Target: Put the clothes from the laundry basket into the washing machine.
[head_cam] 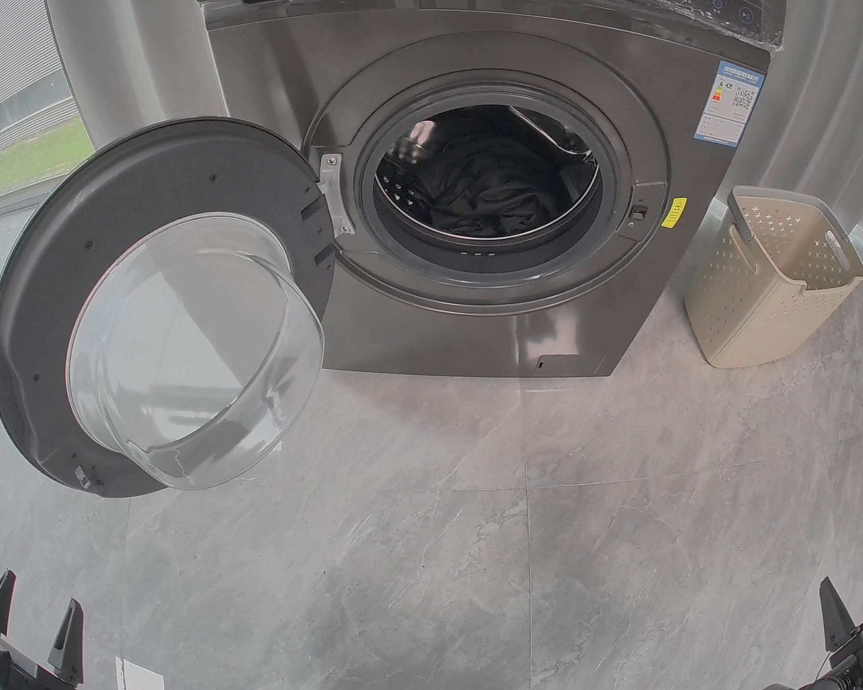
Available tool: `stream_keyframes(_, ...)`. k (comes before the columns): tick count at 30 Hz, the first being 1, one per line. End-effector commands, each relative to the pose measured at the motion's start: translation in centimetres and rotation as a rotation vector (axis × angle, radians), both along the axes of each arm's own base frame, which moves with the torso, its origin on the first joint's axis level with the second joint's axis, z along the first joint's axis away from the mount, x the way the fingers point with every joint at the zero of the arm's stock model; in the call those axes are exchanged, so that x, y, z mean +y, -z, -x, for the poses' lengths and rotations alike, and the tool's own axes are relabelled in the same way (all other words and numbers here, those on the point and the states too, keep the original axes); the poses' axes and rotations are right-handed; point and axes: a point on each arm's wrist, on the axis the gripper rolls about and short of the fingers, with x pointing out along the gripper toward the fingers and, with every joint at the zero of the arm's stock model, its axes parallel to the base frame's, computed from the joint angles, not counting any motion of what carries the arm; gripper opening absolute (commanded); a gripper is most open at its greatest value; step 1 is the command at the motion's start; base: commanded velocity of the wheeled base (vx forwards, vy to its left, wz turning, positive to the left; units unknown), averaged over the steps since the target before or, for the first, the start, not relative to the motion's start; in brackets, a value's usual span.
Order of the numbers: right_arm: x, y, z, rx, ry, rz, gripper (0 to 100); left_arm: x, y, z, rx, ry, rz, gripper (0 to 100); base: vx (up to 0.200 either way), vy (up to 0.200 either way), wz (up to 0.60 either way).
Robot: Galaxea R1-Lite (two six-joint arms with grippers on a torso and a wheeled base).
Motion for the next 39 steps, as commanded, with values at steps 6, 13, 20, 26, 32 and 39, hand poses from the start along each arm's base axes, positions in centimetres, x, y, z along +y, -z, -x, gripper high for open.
stream_keyframes(6, 0.0, 0.5, 0.0, 0.004, 0.0, 0.001, 100, 0.0, 0.4, 0.0, 0.004, 0.0, 0.001, 100, 0.0, 0.2, 0.0)
stream_keyframes(13, 0.0, 0.5, 0.0, 0.004, 0.0, 0.001, 100, 0.0, 0.4, 0.0, 0.004, -0.001, 0.001, 100, 0.0, 0.2, 0.0)
stream_keyframes(20, 0.0, 0.5, 0.0, 0.004, -0.002, 0.001, 100, 0.0, 0.4, 0.0, 0.004, 0.0, 0.001, 100, 0.0, 0.2, 0.0)
stream_keyframes(26, 0.0, 0.5, 0.0, 0.004, -0.002, 0.001, 100, 0.0, 0.4, 0.0, 0.001, -0.004, -0.005, 100, 0.0, 0.133, 0.0)
stream_keyframes(32, 0.0, 0.5, 0.0, 0.004, 0.002, -0.001, 100, 0.0, 0.4, 0.0, 0.002, -0.004, -0.007, 100, 0.0, 0.0, 0.0)
stream_keyframes(39, 0.0, 0.5, 0.0, 0.004, 0.002, -0.001, 100, 0.0, -6.5, 1.9, -0.223, 0.023, 0.018, 100, 0.0, 0.0, 0.0)
